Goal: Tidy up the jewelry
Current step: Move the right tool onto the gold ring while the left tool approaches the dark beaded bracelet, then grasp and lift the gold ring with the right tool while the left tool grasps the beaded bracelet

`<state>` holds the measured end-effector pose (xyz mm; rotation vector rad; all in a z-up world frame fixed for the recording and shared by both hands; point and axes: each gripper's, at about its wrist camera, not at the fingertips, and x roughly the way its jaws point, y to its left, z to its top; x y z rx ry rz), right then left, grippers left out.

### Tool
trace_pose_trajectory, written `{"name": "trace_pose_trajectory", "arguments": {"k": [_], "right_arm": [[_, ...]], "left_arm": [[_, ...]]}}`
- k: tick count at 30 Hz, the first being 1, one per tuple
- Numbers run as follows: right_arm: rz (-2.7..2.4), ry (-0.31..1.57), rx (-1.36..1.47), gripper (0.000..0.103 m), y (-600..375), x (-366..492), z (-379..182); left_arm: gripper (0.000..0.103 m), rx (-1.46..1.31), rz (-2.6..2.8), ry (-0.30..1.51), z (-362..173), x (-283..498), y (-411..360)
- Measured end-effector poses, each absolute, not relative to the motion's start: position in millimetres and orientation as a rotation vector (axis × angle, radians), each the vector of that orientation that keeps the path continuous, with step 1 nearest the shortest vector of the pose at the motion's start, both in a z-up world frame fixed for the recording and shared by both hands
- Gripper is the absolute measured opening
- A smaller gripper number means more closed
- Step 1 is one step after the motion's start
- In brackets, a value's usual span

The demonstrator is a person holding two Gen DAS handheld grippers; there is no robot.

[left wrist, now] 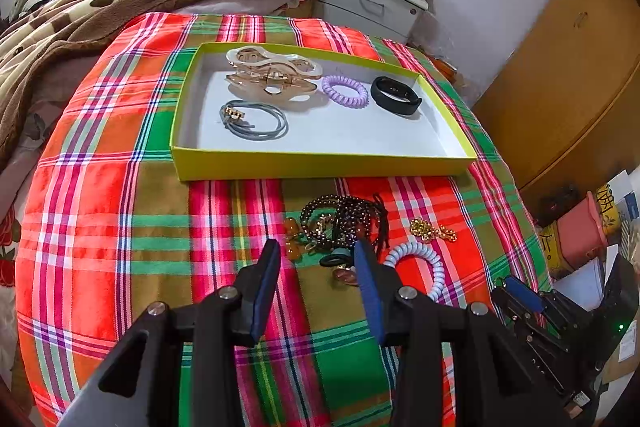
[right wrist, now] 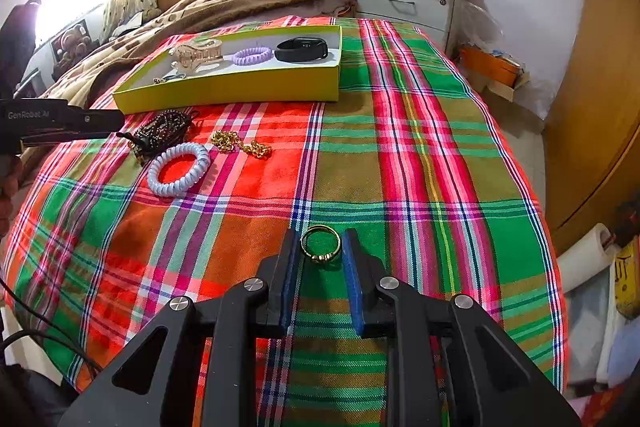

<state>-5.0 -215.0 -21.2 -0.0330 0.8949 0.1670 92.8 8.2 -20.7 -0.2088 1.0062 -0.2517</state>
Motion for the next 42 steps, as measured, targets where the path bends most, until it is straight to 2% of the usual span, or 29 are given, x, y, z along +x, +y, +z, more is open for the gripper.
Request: {"name": "trace_pose_trajectory", "arguments": {"k": [10,23,27,34,36,38,42], "right_arm": [[0.166,0.840,0.022,0.022,-226.1,0.3,-9.5],[0.191,0.816,0.044,0.023,-228.3,18.8,-4.5],[0.200,0.815,0.049,0.023,-228.6,21.1,-5.4],[0.204,0.814,0.059,0.023,-230.8,22.7,-6.8],[0.201,0.813,0.062,0.023,-231.5,23.2,-6.8],[0.199,0.811,0.070,0.023,-233.1,23.1,-7.0],[0.197,0.810,0.073,0.023,-234.8,22.6,-7.0]], "left_arm": [[0.040,-0.183,-0.267,1.010,-20.3,98.7,-0.6],[0.040,0.012,-0.241,1.040,-30.1,121.6,-36.4],[0.036,0.019,-0.237,1.038,-29.7,126.2,-37.4],[0.022,0.032,-0.253,1.033,-27.2,121.6,-42.1],[0.009,0.048,-0.247,1.034,-27.1,120.7,-42.8],[0.004,0.048,-0.258,1.030,-26.5,119.3,-41.9],[0.002,0.020,-0.271,1.009,-20.0,114.1,-35.7]]}}
